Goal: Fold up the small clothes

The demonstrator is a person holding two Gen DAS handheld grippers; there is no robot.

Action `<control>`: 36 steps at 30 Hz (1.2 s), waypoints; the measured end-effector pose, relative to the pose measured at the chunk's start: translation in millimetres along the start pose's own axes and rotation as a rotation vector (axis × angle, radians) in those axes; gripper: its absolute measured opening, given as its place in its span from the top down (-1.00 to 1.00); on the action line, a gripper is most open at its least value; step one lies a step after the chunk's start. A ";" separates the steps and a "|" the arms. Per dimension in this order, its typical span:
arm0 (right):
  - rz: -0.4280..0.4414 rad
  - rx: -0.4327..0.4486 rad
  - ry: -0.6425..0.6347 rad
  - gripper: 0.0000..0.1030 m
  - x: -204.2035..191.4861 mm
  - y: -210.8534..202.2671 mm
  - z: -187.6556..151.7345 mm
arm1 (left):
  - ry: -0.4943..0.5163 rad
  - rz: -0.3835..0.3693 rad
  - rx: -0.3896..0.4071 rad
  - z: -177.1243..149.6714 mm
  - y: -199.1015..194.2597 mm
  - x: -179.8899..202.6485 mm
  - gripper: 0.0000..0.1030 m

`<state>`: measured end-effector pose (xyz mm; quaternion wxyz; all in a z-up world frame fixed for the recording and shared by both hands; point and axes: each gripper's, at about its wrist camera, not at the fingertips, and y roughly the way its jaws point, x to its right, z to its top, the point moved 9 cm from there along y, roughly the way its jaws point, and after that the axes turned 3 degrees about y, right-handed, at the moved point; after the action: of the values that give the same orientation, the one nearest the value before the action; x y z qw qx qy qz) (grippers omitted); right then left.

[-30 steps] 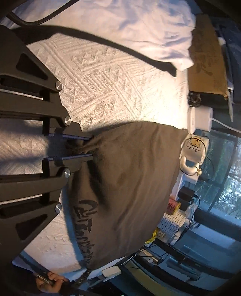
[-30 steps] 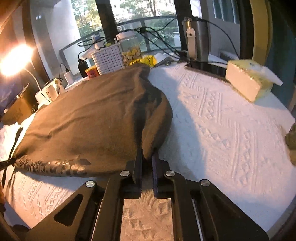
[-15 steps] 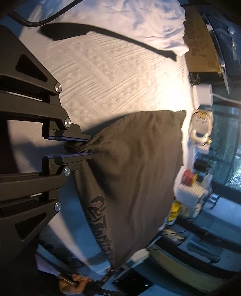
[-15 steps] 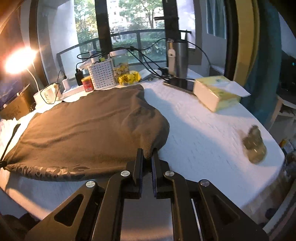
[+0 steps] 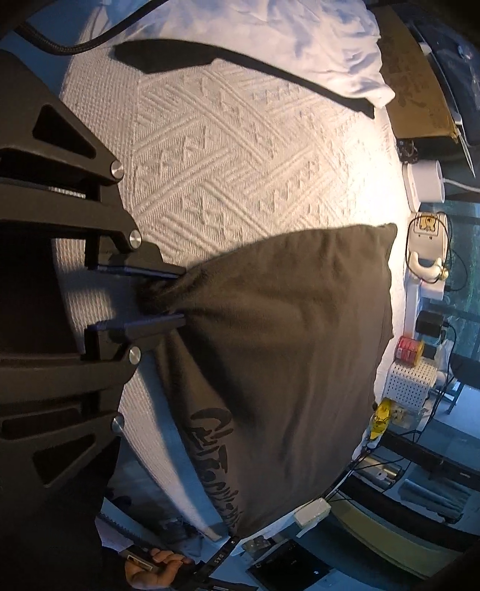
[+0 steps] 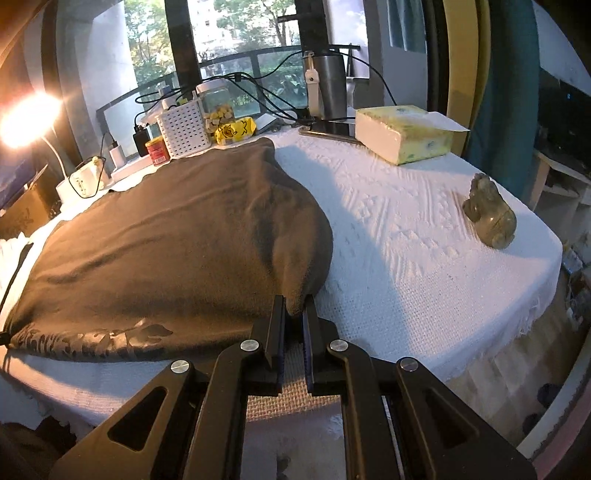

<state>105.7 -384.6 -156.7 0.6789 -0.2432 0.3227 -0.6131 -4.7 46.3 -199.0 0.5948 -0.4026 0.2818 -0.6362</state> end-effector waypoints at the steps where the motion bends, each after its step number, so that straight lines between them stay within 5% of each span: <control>1: -0.001 0.000 -0.003 0.83 0.3 -0.3 -0.7 | -0.004 0.001 0.004 0.4 -1.8 -1.0 0.58; 9: -0.020 -0.031 -0.017 0.79 0.5 -0.1 3.7 | 0.120 0.017 0.072 22.6 -18.2 15.4 0.52; 12: -0.057 -0.039 -0.030 0.74 1.3 0.7 7.5 | 0.097 0.035 0.085 35.1 -11.3 6.7 0.09; 25: -0.075 -0.075 -0.021 0.31 5.1 12.8 25.3 | 0.017 0.071 0.044 79.3 43.0 -21.3 0.08; 36: -0.007 -0.083 0.009 0.28 -2.9 49.5 66.7 | -0.016 0.086 0.051 108.2 62.9 -41.0 0.08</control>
<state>188.1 -379.6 -147.3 0.6646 -0.2696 0.3499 -0.6027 119.0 91.2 -202.9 0.6338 -0.3800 0.2779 -0.6138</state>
